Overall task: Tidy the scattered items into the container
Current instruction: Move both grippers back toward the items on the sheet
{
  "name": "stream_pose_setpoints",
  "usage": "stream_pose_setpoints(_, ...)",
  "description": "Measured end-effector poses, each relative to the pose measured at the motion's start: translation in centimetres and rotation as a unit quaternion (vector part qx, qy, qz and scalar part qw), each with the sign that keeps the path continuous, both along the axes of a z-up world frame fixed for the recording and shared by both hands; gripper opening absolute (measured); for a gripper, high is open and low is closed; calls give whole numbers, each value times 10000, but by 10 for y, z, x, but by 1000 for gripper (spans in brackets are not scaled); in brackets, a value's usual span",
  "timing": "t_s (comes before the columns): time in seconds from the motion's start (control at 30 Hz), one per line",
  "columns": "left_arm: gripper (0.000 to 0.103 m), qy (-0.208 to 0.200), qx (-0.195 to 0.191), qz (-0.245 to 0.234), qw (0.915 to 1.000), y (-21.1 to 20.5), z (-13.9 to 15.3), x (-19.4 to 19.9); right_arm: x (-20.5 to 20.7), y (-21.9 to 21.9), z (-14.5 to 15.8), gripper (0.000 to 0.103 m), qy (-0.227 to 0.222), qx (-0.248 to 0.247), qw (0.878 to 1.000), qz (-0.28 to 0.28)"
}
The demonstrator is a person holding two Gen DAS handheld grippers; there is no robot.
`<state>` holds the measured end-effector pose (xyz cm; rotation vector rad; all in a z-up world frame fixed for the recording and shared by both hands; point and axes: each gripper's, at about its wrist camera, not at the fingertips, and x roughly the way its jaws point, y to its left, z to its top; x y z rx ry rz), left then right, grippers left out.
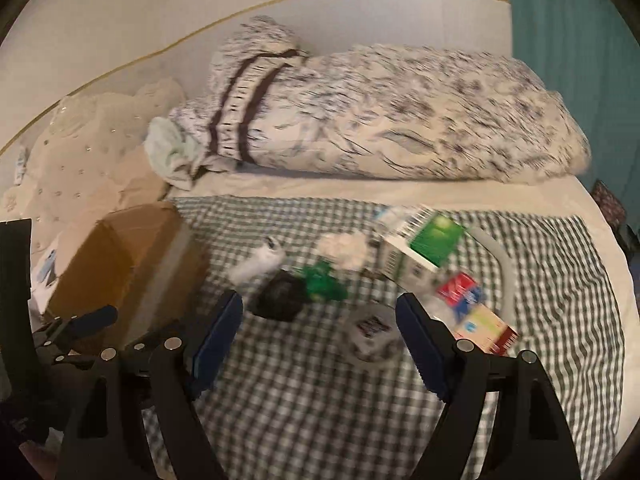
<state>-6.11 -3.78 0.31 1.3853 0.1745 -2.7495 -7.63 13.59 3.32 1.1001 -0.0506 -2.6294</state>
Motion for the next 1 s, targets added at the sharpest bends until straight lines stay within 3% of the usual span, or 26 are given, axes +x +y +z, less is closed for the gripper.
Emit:
stream_pose_setpoints(0.27,102,-178,-92,-193,9996,24,-35,-26,-14,32,-38,79,-326,4,9993,-195)
stream_pose_setpoints(1.0,102,-372,-31,-278,9989,19,-112,-86,-58,24,-112,79,-1030,326,9941,-128)
